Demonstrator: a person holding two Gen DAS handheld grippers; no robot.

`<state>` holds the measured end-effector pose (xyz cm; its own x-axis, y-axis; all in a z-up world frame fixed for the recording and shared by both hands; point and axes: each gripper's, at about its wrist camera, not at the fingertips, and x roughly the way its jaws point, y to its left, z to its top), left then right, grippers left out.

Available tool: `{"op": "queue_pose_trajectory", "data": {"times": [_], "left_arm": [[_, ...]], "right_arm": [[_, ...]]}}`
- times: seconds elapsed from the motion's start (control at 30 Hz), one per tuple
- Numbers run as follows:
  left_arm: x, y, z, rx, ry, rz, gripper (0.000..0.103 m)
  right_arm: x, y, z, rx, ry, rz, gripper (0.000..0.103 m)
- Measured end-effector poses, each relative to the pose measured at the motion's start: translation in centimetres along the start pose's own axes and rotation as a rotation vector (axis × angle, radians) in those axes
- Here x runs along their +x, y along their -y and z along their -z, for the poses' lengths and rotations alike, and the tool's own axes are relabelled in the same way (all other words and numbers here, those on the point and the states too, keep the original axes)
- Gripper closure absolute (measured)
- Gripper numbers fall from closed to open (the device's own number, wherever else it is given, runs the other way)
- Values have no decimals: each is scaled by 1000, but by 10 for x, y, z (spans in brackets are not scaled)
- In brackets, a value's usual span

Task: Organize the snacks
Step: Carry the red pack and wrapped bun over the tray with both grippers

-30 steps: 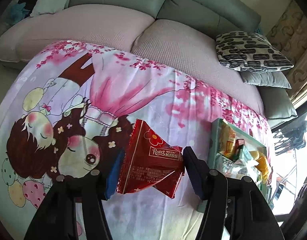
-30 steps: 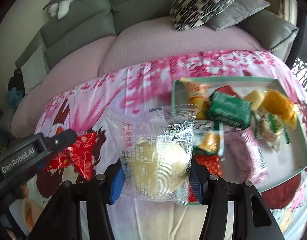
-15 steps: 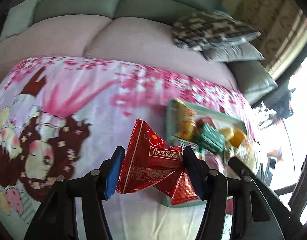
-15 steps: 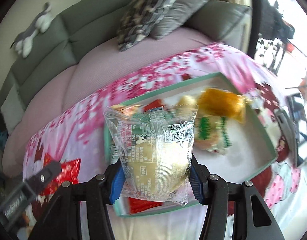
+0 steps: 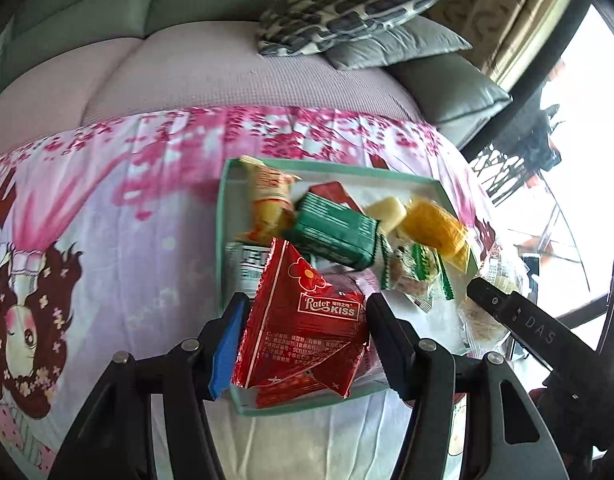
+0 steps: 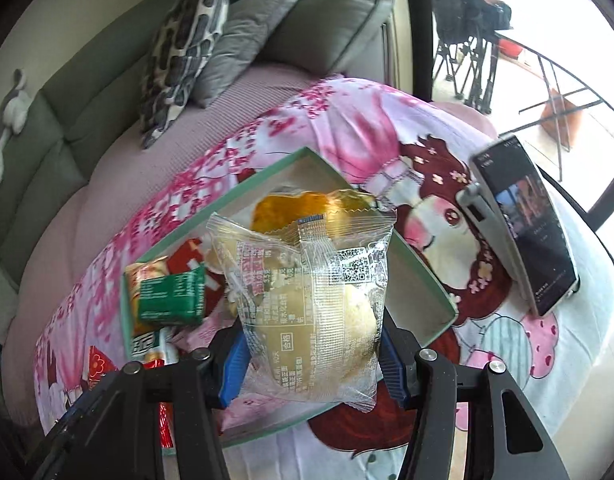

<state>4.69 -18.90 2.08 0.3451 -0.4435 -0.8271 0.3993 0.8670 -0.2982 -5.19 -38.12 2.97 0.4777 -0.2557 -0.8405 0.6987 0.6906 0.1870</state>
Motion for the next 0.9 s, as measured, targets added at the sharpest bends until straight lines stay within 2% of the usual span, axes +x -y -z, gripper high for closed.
{"op": "queue_pose_trajectory", "data": {"times": [0.17,0.9], "left_arm": [[8,9,2,29,-1,6,41],[34,9,6,55,-28,-11,41]], "right_arm": [[6,13,-1,23,-12,17,44],[29,10,3,-6,-65,36,44]]}}
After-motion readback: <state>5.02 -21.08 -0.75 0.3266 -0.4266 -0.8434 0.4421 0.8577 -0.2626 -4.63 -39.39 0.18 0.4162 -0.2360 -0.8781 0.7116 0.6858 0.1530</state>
